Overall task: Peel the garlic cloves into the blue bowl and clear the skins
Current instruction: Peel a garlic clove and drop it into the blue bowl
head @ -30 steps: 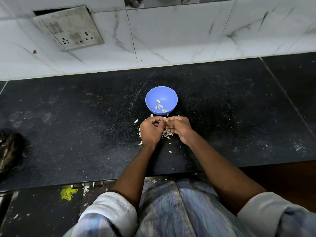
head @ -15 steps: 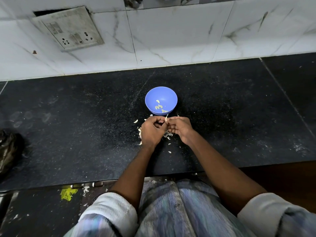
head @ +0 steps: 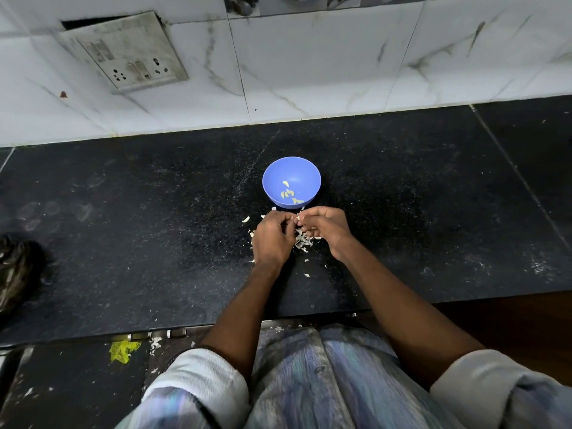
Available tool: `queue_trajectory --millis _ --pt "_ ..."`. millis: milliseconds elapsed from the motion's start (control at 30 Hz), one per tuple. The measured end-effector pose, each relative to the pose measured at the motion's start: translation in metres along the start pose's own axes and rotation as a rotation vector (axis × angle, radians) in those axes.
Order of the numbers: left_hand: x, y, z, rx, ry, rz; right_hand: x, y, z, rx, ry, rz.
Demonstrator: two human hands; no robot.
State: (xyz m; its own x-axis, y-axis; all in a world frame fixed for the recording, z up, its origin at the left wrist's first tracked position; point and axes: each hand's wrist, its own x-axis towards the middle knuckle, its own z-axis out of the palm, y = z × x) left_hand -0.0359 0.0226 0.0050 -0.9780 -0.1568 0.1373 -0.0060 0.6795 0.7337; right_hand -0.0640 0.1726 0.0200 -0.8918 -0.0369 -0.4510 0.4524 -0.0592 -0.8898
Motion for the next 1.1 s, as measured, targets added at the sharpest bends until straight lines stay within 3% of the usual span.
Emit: queue_trajectory --millis 333,733,1100 --pt "0.000 0.004 0.006 -0.184 0.028 -0.158 0.001 0.002 0.004 0.049 0.023 0.005" --pt "0.001 0.007 0.010 -0.152 0.001 -0.095 0.004 0.004 0.004 0.066 0.068 0.059" --pt "0.001 0.005 0.007 -0.345 -0.014 -0.192 0.006 0.003 0.006 0.136 0.051 0.087"
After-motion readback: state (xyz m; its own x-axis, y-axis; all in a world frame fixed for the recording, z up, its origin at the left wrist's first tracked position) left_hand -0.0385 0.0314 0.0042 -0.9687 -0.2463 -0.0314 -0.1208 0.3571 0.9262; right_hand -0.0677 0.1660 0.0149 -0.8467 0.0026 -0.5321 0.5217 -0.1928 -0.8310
